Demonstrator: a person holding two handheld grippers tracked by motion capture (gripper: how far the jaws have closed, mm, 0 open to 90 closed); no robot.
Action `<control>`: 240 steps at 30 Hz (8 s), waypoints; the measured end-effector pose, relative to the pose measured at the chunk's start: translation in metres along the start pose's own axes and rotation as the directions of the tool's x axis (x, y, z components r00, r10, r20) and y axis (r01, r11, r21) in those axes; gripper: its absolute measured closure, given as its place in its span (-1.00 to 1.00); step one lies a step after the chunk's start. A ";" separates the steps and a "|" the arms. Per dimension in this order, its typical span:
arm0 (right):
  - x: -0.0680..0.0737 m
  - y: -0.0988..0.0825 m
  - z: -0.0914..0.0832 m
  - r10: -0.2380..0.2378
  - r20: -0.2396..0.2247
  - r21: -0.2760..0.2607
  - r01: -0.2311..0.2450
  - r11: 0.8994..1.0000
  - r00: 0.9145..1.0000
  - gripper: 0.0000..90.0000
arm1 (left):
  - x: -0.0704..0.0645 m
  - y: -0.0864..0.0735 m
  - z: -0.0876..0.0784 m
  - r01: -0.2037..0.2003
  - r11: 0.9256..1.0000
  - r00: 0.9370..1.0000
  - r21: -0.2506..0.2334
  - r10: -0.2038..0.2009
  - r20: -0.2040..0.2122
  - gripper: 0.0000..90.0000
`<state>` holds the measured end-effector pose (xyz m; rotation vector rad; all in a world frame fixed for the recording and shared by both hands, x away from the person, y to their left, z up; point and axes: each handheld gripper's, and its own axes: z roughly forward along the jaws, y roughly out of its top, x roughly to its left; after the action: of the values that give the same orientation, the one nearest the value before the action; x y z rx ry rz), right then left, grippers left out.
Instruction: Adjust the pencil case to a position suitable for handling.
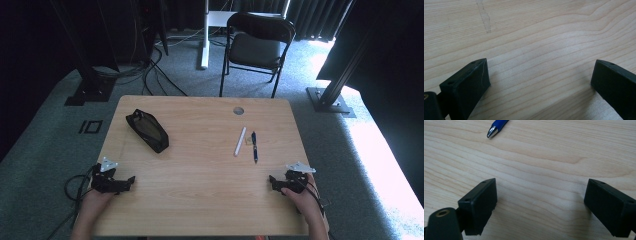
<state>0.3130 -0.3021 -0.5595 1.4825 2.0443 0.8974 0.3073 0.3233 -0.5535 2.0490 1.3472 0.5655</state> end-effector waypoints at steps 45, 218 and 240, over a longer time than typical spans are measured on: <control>0.063 0.072 0.016 -0.120 -0.127 -0.107 0.106 0.989 0.985 -0.76 | 0.000 0.000 0.000 -0.010 1.000 1.000 0.002 0.010 0.011 -0.95; 0.196 0.112 0.037 -0.306 -0.429 -0.125 0.280 0.952 0.850 0.63 | -0.001 0.000 0.000 -0.014 1.000 1.000 0.001 0.014 0.016 -0.95; 0.148 0.063 -0.010 -0.272 -0.412 -0.095 0.256 0.962 0.870 0.63 | -0.001 0.000 0.000 -0.014 1.000 1.000 0.000 0.014 0.016 -0.95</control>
<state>0.3000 -0.1510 -0.5052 1.0098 2.4453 1.2115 0.3074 0.3225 -0.5534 2.0609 1.3244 0.5535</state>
